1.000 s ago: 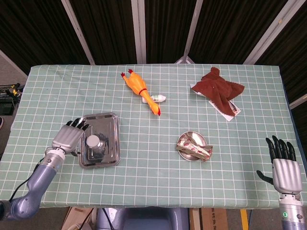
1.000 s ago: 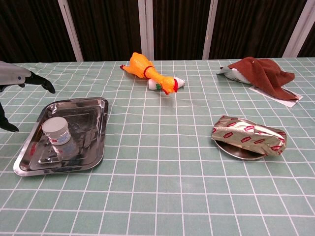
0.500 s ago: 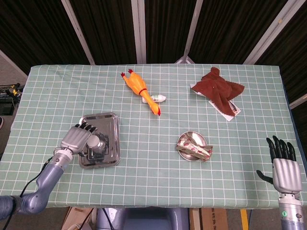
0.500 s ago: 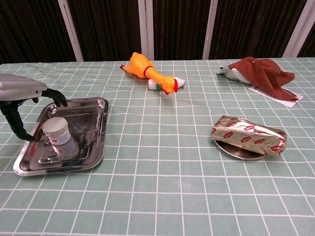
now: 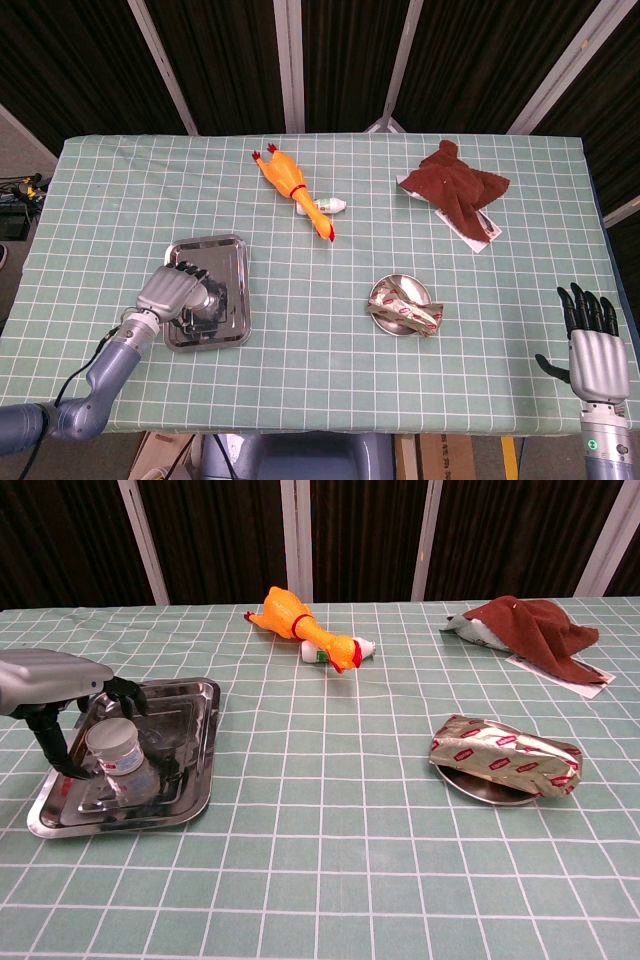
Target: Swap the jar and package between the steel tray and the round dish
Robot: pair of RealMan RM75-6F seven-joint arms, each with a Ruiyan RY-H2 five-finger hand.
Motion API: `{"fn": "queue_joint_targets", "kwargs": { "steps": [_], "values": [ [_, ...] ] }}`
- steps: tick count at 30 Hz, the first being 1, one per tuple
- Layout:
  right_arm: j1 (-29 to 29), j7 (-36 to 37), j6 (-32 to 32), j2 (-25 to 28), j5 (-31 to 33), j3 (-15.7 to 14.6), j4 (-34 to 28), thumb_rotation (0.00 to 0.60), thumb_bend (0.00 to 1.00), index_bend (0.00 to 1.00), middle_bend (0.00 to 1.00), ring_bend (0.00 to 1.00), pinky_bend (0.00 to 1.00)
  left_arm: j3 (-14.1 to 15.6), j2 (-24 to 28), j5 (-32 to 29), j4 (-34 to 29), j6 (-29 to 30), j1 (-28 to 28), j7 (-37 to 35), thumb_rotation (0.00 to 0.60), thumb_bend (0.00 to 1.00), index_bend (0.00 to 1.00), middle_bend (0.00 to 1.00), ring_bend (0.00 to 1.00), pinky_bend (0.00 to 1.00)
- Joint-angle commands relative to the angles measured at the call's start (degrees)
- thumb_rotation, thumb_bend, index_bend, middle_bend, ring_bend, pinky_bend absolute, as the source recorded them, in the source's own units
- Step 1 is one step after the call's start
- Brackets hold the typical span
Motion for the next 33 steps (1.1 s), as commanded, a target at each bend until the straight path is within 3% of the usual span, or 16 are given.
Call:
{"fn": "queue_joint_targets", "kwargs": {
  "steps": [1, 7, 18, 26, 33],
  "values": [
    [0.0, 0.1, -0.1, -0.1, 0.1, 0.0, 0.0, 0.6, 0.09, 0.01, 0.03, 0.0, 0.0, 0.3, -0.4, 0.2, 0.5, -0.2, -0.2, 0.1, 0.6, 0.23, 0.24, 0.26, 0.19, 0.31],
    [0.0, 0.3, -0.1, -0.3, 0.5, 0.3, 0.2, 0.6, 0.09, 0.01, 0.03, 0.0, 0.0, 0.5, -1.5, 2.2, 1.6, -0.4, -0.2, -1.4, 0.6, 0.27, 0.29, 0.37, 0.28, 0.4],
    [0.0, 1.0, -0.2, -0.6, 1.4, 0.8, 0.2, 0.6, 0.09, 0.02, 0.03, 0.0, 0.0, 1.1, -1.6, 2.5, 2.5, -0.4, -0.1, -1.2, 0.6, 0.28, 0.31, 0.44, 0.34, 0.43],
    [0.0, 1.4, -0.4, -0.7, 1.9, 1.0, 0.0, 0.6, 0.09, 0.03, 0.03, 0.0, 0.0, 1.0, -1.4, 3.3, 2.2, 0.2, 0.0, -1.7, 0.6, 0.47, 0.37, 0.52, 0.4, 0.5],
    [-0.1, 1.6, -0.1, -0.9, 2.0, 1.2, -0.1, 0.6, 0.09, 0.03, 0.03, 0.0, 0.0, 0.4, -0.7, 4.1, 1.5, 0.9, 0.5, -3.1, 0.6, 0.49, 0.37, 0.52, 0.4, 0.5]
  ]
}}
